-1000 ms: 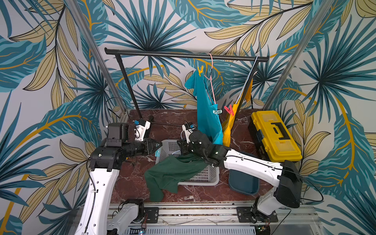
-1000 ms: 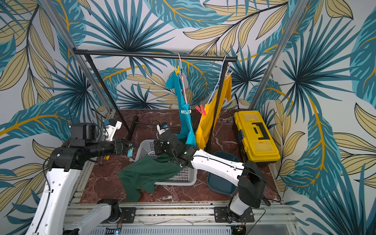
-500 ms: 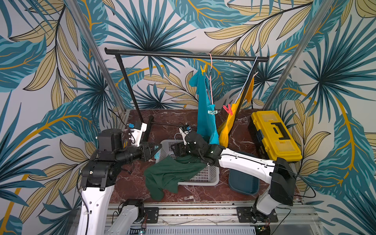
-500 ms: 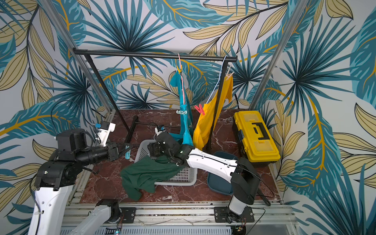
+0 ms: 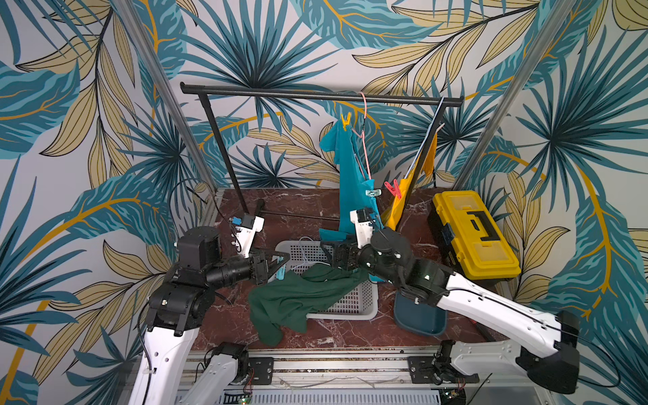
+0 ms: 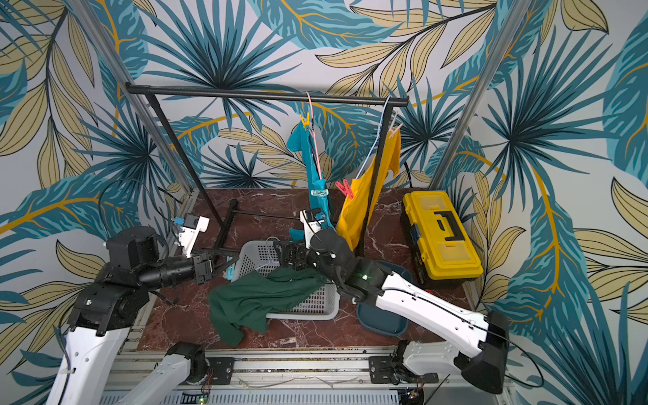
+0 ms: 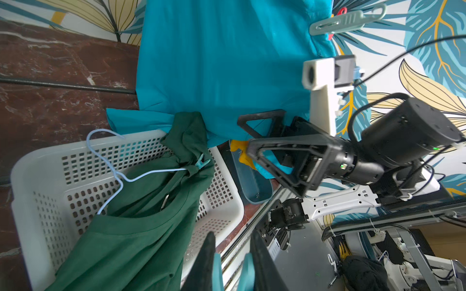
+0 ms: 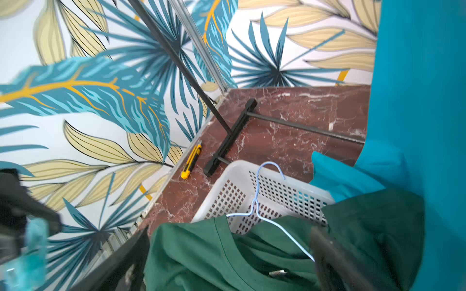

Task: Remove the clothespins securing t-shirts to the hanger
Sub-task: Place the hanger in the basket, then place the clothespin in the storage box.

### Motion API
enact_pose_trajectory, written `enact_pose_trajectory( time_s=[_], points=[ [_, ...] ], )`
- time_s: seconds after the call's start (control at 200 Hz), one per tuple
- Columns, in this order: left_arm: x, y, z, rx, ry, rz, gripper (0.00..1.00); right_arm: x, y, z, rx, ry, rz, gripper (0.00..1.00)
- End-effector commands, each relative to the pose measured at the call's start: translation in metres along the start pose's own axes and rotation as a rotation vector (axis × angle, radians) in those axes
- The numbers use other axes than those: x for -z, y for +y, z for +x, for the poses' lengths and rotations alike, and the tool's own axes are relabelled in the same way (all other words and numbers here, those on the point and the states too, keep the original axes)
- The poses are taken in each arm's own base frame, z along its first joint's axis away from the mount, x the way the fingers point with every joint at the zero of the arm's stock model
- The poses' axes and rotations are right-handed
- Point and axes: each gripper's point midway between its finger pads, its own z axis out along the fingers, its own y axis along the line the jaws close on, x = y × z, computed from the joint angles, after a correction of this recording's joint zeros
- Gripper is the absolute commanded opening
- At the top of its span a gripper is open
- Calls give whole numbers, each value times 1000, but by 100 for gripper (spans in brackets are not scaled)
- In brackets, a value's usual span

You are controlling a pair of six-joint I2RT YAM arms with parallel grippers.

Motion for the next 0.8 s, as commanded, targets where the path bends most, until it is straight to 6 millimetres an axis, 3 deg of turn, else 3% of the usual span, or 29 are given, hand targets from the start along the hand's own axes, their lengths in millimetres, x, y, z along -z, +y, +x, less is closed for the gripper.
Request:
enact_pose_trajectory(
  time_s=[0.0, 0.165, 0.315, 0.426, 0.796],
  points=[
    [-8, -11, -10, -44, -35, 13, 24, 36, -11, -26, 21, -125, 25, 99],
    [-42, -30, 0, -97, 38, 43, 24, 87, -42, -57, 29, -283, 148, 99],
    [-82, -50, 9, -153, 116, 83, 24, 121, -66, -76, 31, -385, 264, 99],
    [-113, -66, 16, -177, 159, 127, 25, 139, -91, -73, 39, -380, 394, 99],
    [-198, -120, 50, -292, 295, 234, 24, 208, -146, -66, -29, -472, 602, 100]
  ],
)
